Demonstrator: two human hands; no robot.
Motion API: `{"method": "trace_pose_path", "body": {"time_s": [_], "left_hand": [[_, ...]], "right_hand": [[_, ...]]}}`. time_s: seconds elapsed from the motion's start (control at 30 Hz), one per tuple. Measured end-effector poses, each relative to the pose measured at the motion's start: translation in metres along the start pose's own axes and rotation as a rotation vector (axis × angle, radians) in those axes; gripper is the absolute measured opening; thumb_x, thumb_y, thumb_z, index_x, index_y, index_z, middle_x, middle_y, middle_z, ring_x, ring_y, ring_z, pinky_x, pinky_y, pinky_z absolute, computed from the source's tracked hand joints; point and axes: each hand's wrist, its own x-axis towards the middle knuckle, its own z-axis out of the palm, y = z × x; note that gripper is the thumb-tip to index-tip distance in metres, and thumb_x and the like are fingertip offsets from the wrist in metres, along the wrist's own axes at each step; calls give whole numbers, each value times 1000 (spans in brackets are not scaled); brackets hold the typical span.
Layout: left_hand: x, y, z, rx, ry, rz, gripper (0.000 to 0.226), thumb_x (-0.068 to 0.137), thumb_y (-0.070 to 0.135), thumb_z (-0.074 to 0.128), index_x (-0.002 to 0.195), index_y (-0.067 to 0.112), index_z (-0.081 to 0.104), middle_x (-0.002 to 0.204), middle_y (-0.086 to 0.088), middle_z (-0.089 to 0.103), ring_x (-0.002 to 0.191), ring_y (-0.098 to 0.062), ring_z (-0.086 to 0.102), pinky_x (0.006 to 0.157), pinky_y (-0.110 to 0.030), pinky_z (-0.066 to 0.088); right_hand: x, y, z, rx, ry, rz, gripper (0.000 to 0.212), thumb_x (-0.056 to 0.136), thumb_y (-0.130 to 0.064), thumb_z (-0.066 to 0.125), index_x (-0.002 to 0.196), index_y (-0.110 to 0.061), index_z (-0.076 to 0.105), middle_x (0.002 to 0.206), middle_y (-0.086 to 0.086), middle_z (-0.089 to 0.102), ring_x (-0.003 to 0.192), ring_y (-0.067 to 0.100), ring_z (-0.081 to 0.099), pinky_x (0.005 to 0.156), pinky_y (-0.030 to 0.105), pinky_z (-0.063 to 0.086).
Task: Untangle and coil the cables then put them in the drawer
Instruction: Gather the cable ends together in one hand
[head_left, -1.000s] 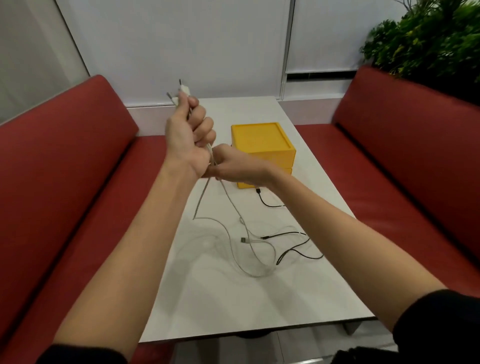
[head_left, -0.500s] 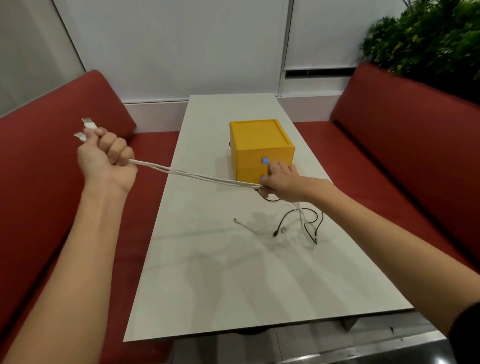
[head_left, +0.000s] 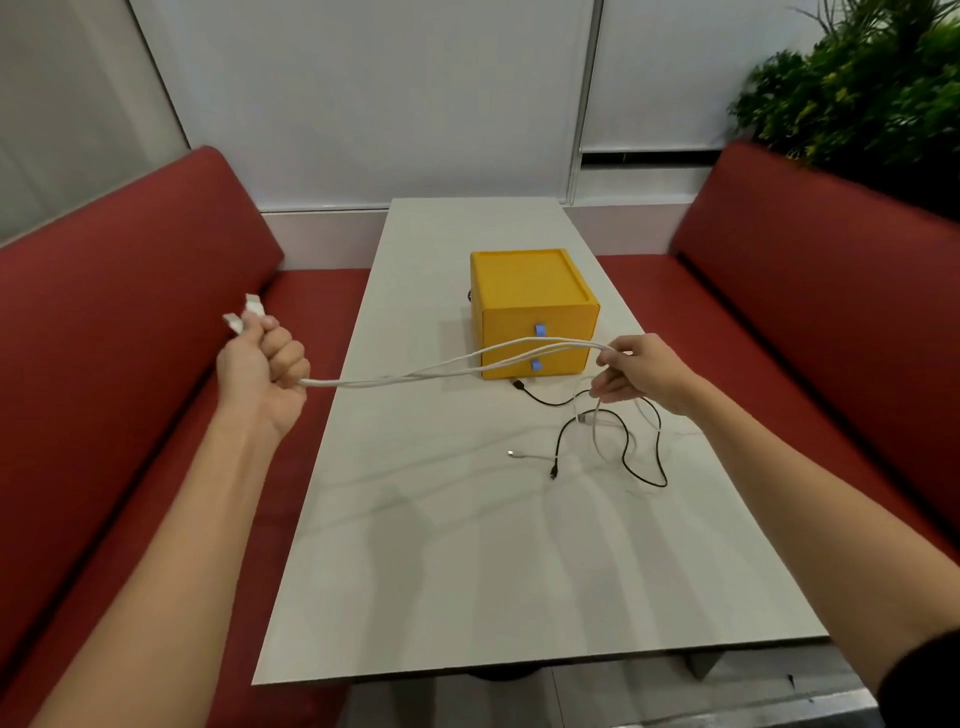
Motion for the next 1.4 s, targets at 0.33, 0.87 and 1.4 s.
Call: {"method": "trace_pose_path", "body": {"time_s": [0.33, 0.87, 1.4], "left_hand": [[-9, -71, -39, 392, 121, -89, 37, 104, 32, 38, 69, 20, 38, 41, 13, 24, 29, 0, 17, 32, -12, 10], [-7, -69, -119, 582, 290, -74, 36, 102, 33, 44, 70, 18, 40, 39, 14, 26, 29, -1, 20, 34, -9, 14], [-7, -59, -67, 460, 141, -136, 34, 104, 25, 39, 71, 19, 41, 39, 13, 26, 29, 0, 18, 33, -14, 9]], "right_hand": [[10, -14, -8, 1170, 102, 157, 9, 96, 0, 36, 98, 3, 45, 92, 26, 59, 74, 36, 69, 66, 45, 59], [9, -41, -57, 282, 130, 191, 12, 95, -16, 57, 100, -5, 56, 85, 11, 65, 30, 4, 24, 33, 15, 31], [-27, 93, -4, 692, -91, 305, 23, 101, -22, 42, 81, -19, 52, 52, -6, 44, 38, 8, 34, 52, 25, 40]]}}
